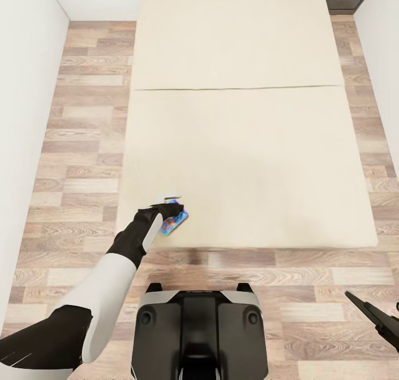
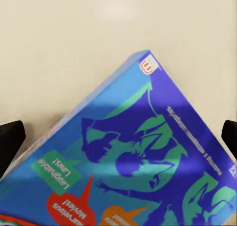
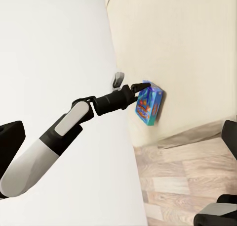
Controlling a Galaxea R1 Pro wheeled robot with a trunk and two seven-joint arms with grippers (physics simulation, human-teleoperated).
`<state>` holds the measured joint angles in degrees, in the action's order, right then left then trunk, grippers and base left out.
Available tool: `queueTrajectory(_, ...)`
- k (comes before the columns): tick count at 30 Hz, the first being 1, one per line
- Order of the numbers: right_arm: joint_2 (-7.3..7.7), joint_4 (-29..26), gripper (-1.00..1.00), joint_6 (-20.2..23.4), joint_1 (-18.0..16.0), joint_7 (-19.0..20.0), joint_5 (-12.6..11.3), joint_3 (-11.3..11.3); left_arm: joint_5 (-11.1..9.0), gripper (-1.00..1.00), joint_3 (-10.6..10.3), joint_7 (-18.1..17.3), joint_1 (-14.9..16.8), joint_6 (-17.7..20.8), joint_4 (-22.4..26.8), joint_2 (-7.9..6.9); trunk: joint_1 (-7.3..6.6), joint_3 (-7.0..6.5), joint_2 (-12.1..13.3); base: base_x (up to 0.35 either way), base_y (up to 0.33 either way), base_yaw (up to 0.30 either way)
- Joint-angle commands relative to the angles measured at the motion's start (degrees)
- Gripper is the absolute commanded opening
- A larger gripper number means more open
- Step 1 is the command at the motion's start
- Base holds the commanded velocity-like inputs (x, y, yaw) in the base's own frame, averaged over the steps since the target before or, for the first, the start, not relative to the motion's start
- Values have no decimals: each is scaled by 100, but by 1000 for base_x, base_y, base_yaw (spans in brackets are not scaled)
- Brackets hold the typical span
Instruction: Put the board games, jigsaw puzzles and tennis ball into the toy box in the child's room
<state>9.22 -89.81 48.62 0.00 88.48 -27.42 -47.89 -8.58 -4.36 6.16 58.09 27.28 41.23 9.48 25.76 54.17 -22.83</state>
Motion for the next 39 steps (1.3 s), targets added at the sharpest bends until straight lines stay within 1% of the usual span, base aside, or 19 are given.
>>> queueTrajectory(1,1,-1,100,60,0,11,-9,-1,-65,100,-21,52,1,27,8,-4,3,6,-9,-108,-51,0)
queueTrajectory(12,1,-1,100,60,0,11,-9,-1,-65,100,-21,52,1,24,8,-1,3,6,-9,-126,-78,0)
queueTrajectory(32,1,-1,100,60,0,13,-9,-1,-65,100,-21,52,1,24,8,-7,3,6,-9,-129,-5,0)
queueTrajectory(39,1,-1,100,60,0,14,-9,-1,-65,100,-9,52,1,23,8,-7,3,6,-9,-50,0,0)
